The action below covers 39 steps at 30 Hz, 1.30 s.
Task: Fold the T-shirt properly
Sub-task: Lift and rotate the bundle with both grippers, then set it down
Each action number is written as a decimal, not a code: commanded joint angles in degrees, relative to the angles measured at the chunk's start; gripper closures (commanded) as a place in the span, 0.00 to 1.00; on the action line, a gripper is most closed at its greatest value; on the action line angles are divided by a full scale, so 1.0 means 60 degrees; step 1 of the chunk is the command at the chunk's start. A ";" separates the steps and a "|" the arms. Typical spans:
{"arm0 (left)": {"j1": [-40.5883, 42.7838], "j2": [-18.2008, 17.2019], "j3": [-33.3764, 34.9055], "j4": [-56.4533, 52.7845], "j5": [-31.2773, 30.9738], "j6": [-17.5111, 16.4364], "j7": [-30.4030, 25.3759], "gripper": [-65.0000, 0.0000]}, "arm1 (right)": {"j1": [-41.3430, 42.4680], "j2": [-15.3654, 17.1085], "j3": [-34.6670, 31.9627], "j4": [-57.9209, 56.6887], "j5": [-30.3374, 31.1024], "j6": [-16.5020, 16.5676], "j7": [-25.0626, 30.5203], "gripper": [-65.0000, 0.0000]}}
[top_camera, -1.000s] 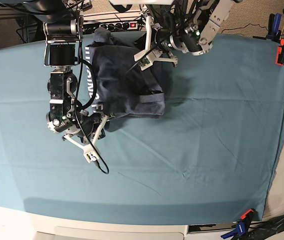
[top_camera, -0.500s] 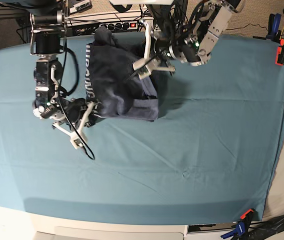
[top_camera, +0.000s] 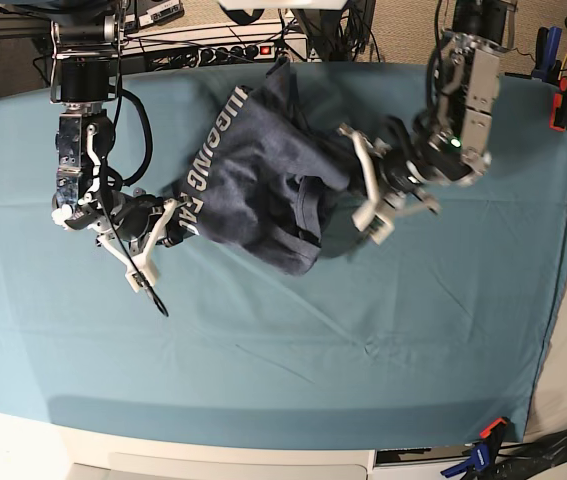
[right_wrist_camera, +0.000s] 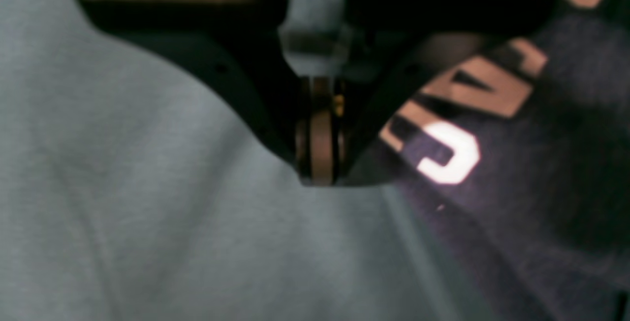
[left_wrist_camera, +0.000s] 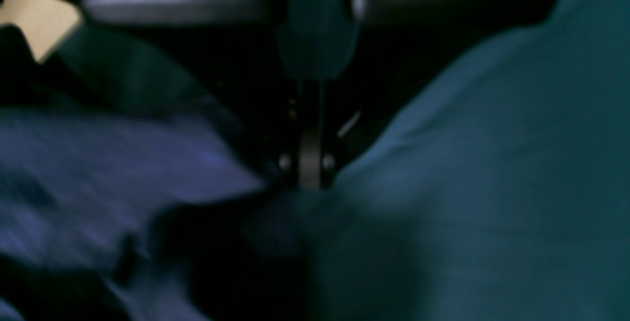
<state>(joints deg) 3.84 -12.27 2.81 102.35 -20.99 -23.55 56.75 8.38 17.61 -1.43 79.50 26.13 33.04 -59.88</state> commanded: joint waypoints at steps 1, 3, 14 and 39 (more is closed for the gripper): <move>-0.0168 -0.0029 -0.0178 0.0146 -0.0113 -0.0007 -0.0175 1.00 | -0.0164 0.0029 -0.0055 -0.0080 -0.0135 0.0208 -0.1060 1.00; -0.0222 -0.0047 -0.0437 0.0146 -0.0146 -0.0007 -0.0182 1.00 | -0.0186 0.0025 -0.0055 -0.0080 0.0372 0.0357 -0.1224 1.00; -0.0178 -0.0051 -0.0641 0.0149 -0.0630 0.0040 0.1355 1.00 | -0.0066 0.0033 -0.0055 -0.0062 0.0029 0.0557 -0.0987 1.00; 0.2524 0.0025 -0.0965 0.0510 -0.3934 -0.0550 0.1847 1.00 | 0.1829 -0.0211 -0.0058 -0.0066 -0.0907 -0.0193 0.0386 1.00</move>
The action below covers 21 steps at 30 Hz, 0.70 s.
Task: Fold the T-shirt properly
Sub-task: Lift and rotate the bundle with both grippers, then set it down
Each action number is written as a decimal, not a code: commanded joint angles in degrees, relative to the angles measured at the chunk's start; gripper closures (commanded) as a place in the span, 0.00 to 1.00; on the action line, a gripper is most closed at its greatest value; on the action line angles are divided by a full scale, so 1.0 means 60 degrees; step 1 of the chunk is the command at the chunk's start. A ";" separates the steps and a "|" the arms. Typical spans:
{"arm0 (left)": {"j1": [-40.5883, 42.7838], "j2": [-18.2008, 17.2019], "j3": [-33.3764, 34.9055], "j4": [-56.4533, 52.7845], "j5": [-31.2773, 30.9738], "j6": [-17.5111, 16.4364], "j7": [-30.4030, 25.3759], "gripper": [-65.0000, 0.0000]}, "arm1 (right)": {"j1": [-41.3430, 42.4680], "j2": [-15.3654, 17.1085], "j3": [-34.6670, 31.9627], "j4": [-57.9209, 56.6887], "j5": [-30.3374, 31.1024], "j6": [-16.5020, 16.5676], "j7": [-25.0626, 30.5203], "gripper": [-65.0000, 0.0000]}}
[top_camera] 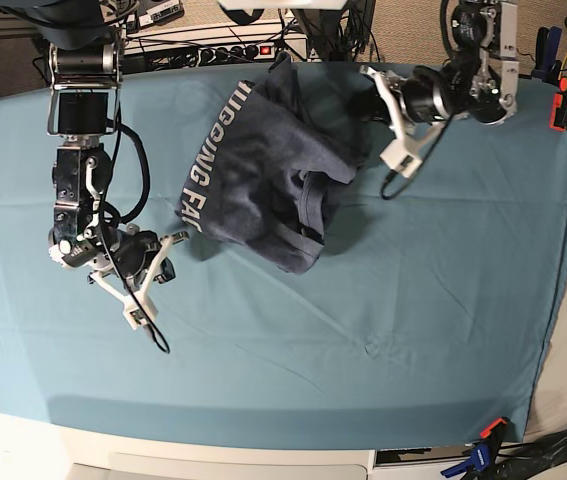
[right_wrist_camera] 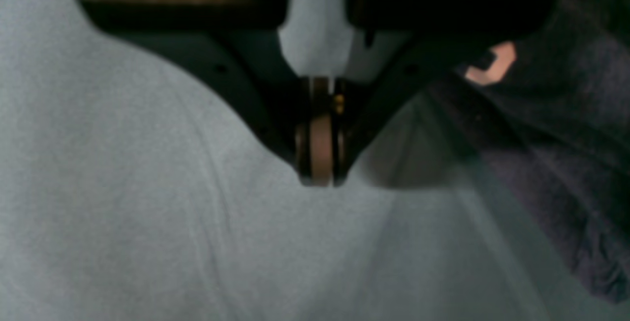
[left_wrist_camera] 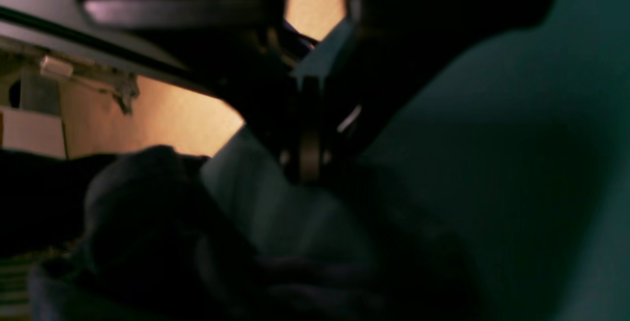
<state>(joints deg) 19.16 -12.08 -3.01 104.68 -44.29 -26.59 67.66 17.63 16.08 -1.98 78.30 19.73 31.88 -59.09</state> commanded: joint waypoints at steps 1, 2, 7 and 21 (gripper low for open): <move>-0.0058 0.0022 0.0233 0.0120 -0.0047 -0.0051 -0.0036 1.00 | 0.0288 -0.0073 0.0025 0.0135 0.0157 0.0000 0.0251 1.00; -0.0117 0.0058 0.0488 0.0117 -0.0036 -0.0076 -0.0084 1.00 | 0.0266 -0.0211 0.0025 0.0135 0.0127 0.0000 0.0248 1.00; -0.0670 0.0372 0.1603 0.0117 0.0885 0.0011 -0.0441 1.00 | 0.0142 -0.0874 0.0025 0.0135 -0.0299 0.0004 0.0200 1.00; -0.2124 0.0368 0.1971 -0.0379 0.2361 0.0466 -0.1228 1.00 | -0.1133 -0.0801 0.0025 0.0135 -0.0433 0.0004 -0.0448 1.00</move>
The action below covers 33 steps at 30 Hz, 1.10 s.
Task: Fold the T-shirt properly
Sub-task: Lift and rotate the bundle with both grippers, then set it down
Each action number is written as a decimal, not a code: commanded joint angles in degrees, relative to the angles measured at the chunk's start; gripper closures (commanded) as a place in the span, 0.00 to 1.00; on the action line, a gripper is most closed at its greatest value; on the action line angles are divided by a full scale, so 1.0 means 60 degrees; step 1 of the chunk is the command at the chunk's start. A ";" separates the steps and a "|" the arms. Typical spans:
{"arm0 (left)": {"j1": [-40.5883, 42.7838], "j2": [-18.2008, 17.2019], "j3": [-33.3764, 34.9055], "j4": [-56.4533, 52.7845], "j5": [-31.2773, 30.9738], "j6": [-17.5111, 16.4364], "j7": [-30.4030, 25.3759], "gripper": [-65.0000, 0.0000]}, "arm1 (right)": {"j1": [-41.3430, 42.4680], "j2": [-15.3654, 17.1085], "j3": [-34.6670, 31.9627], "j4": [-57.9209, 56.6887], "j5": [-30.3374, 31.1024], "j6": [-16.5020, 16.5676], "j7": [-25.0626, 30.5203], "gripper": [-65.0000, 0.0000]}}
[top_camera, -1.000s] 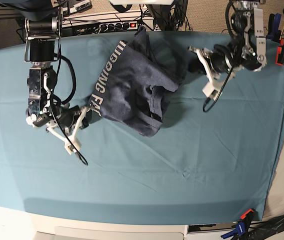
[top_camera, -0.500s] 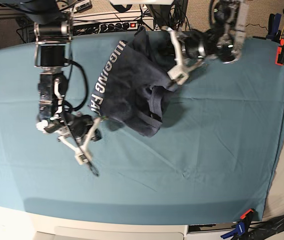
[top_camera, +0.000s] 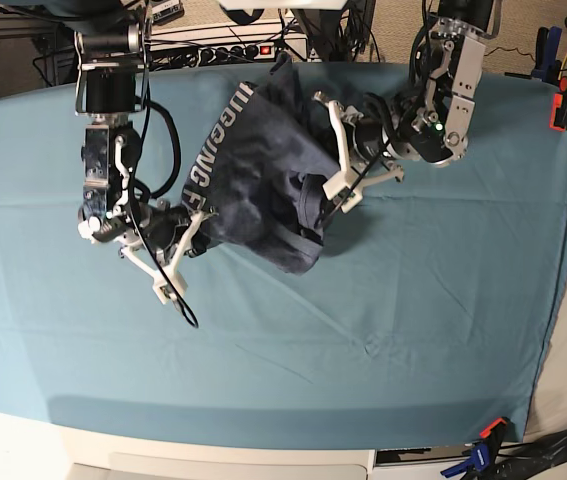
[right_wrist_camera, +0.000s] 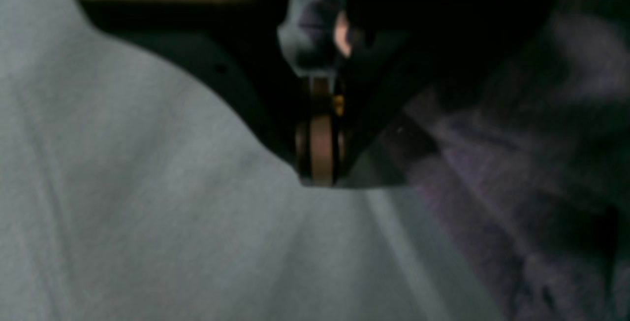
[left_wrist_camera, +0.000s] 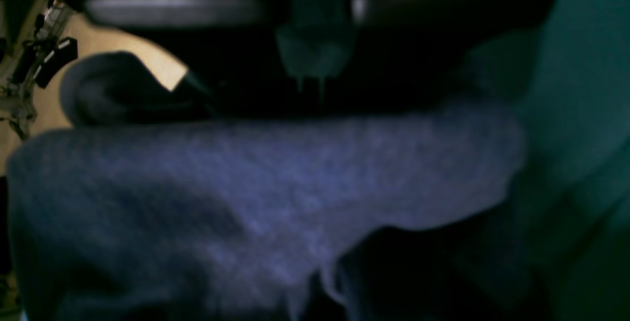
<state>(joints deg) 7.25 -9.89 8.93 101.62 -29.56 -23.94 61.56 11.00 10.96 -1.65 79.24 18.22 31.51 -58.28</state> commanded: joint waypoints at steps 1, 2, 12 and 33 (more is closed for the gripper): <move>-0.0215 0.0004 -0.0018 0.0062 -0.0098 0.0029 -0.0270 1.00 | -0.0189 0.0051 -0.0029 -0.0022 -0.0106 0.0073 -0.0590 1.00; -0.0291 0.0004 -0.0018 -0.0018 -0.0098 0.0025 -0.0273 1.00 | -0.0361 0.0055 -0.0029 -0.0022 0.0047 0.0076 -0.0616 1.00; -0.1483 0.0000 -0.0018 -0.0918 -0.0095 0.0025 -0.0270 1.00 | -0.1526 0.0051 -0.0025 -0.0018 0.1432 0.0543 -0.1242 1.00; -0.3118 -0.0073 -0.0018 -0.1191 0.0259 0.0025 -0.0499 1.00 | -0.3497 0.0022 -0.0029 0.1552 0.2284 0.0565 -0.1821 1.00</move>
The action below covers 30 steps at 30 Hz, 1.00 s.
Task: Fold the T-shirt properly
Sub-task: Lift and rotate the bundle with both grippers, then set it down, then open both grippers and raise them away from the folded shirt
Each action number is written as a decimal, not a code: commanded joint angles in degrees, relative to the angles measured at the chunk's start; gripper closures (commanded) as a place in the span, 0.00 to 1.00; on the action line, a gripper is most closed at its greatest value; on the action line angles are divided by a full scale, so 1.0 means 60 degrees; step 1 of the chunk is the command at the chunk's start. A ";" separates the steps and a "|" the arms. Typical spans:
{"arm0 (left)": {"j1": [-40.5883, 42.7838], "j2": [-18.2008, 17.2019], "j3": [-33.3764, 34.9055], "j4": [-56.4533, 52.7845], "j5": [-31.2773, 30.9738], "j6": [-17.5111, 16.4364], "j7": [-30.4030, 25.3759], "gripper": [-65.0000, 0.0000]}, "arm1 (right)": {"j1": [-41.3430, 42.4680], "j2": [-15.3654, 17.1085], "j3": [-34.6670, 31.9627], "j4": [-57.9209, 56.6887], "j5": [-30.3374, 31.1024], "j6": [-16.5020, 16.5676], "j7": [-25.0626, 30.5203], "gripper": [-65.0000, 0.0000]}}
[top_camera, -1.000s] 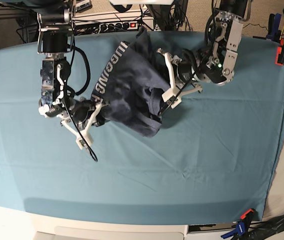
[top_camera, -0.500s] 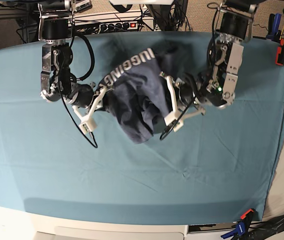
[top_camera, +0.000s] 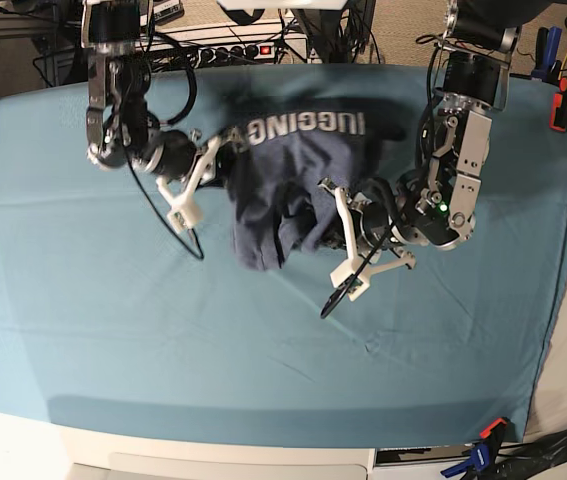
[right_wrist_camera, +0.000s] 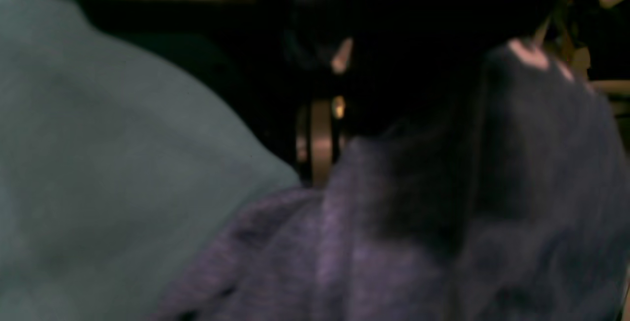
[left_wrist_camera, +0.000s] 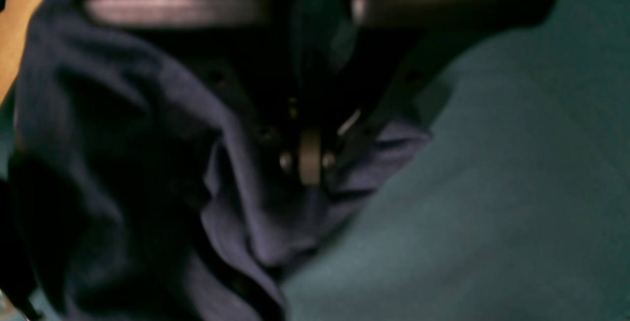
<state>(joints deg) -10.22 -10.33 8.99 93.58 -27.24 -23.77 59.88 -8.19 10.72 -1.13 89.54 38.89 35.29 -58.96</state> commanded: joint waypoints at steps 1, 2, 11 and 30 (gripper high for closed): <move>-0.0204 -0.0004 -0.0029 0.0149 -0.0127 -0.0004 -0.0219 1.00 | -0.0463 0.0062 -0.0117 0.0018 -0.1166 -0.0066 -0.1705 1.00; -0.0200 -0.0004 -0.0029 0.0149 -0.0127 -0.0004 -0.0211 1.00 | -0.0605 0.0066 -0.0113 0.0193 -0.1184 -0.0066 -0.1687 1.00; -0.0273 -0.0120 -0.0102 0.0153 0.0368 0.0004 -0.0208 1.00 | -0.0474 0.0069 -0.0106 0.0710 -0.3122 -0.0506 -0.0885 1.00; -0.0903 -0.1953 -0.3588 0.0211 -0.2473 -0.0459 0.1144 1.00 | 0.1042 0.0069 0.0357 0.2718 -0.4324 -0.2102 -0.0433 1.00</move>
<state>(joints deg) -14.41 -21.34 -12.10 93.73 -40.95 -26.41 67.64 -3.53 10.76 0.89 104.44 11.90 22.59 -63.81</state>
